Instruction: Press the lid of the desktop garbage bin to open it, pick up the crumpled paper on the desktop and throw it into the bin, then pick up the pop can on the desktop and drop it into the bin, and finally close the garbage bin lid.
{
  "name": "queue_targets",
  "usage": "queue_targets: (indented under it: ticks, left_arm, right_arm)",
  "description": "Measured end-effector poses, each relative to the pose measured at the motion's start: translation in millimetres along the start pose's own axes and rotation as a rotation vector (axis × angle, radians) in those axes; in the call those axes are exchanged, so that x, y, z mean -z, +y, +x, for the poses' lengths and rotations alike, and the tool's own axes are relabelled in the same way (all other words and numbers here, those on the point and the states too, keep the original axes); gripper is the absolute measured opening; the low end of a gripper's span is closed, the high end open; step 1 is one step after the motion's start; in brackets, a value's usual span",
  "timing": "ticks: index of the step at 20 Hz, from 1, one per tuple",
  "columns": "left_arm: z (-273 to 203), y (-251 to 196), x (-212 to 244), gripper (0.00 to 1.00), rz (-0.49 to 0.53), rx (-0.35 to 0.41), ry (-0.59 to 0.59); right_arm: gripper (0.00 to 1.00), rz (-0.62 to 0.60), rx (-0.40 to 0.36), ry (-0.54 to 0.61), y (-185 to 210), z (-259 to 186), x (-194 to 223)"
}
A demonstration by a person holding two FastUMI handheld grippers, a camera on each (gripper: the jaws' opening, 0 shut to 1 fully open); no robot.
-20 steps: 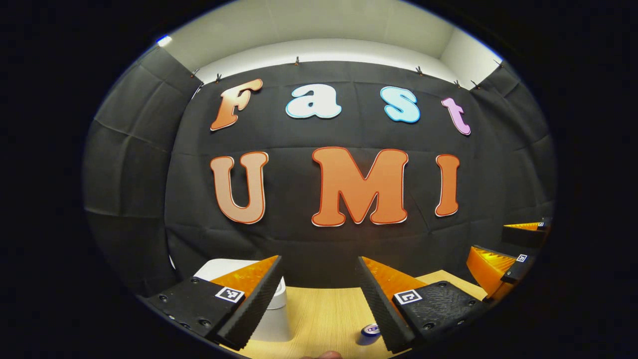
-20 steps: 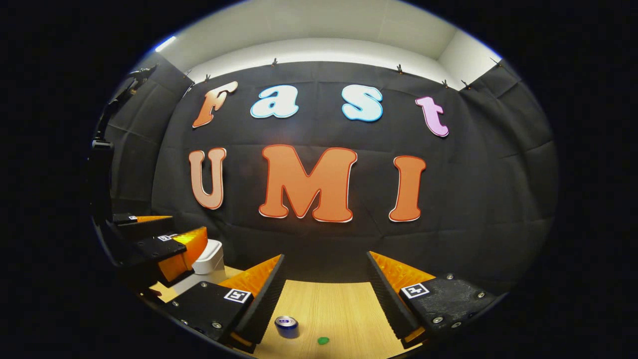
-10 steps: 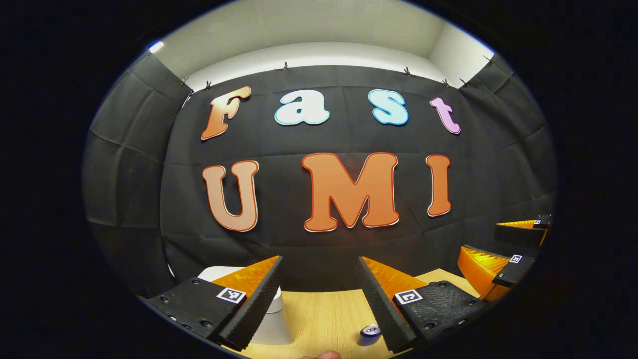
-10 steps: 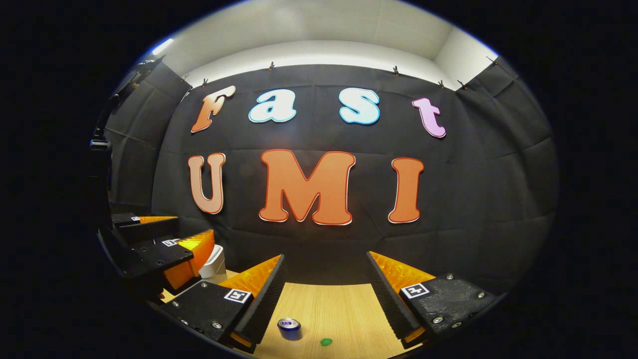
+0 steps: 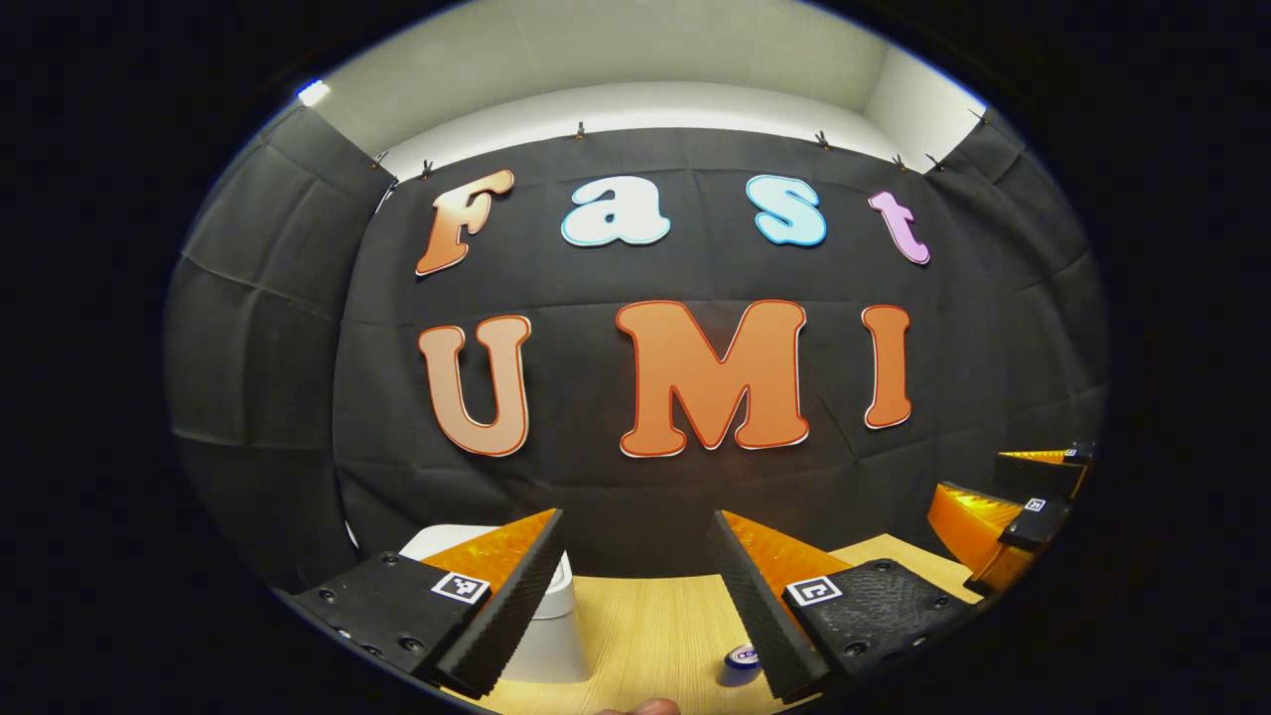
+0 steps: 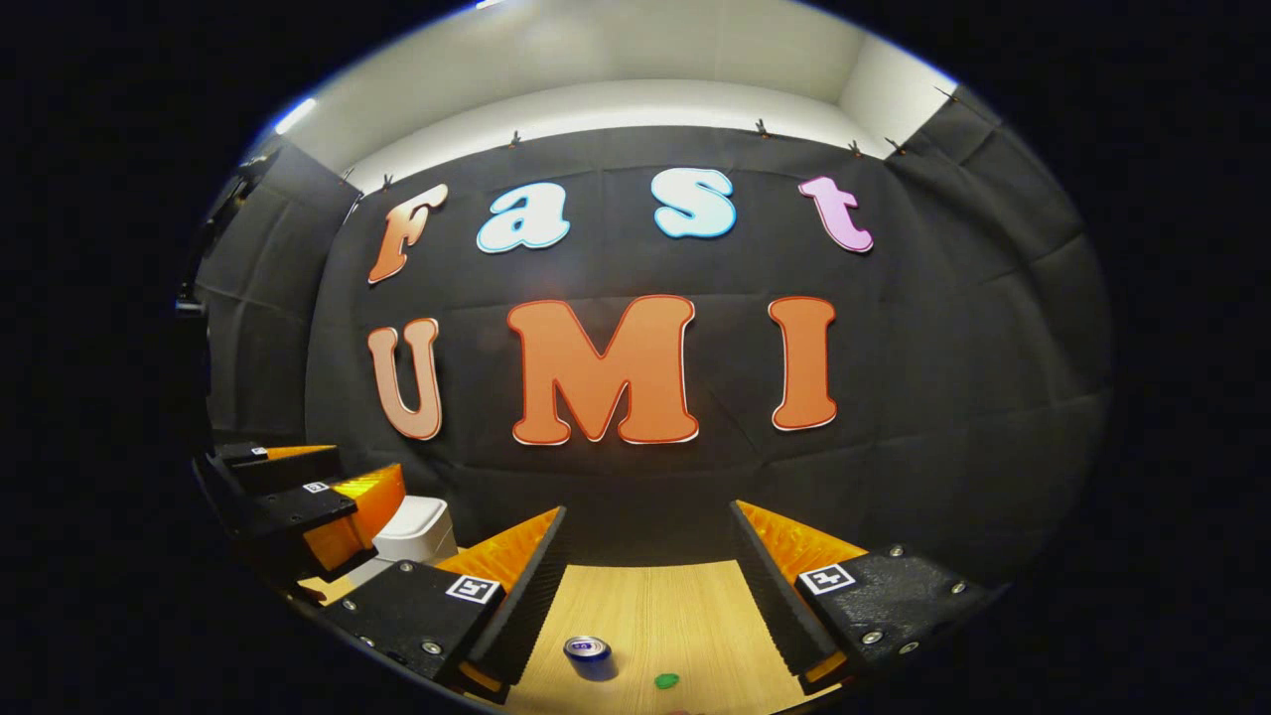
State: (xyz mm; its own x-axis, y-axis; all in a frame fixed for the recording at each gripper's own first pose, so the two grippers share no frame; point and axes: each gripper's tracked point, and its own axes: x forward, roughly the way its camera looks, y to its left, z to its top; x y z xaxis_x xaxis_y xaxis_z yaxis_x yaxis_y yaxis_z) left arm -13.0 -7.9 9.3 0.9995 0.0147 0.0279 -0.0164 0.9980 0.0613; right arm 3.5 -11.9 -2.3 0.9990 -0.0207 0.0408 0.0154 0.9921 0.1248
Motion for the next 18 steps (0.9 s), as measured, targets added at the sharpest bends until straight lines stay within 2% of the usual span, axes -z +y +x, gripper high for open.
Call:
queue_targets:
  ticks: [8,16,18]
  left_arm:
    - [7.3,9.3,1.3,0.94,0.007,-0.028,-0.005]
    - [10.3,16.8,7.4,0.93,-0.008,-0.058,0.001]
    - [12.3,10.4,5.4,0.92,-0.006,-0.03,-0.005]
  right_arm:
    - [0.93,-0.042,-0.013,0.034,2.8,9.8,15.7]
    - [0.93,-0.036,-0.01,0.056,2.1,17.8,22.7]
    - [0.93,-0.037,-0.003,0.07,-0.1,19.1,25.7]
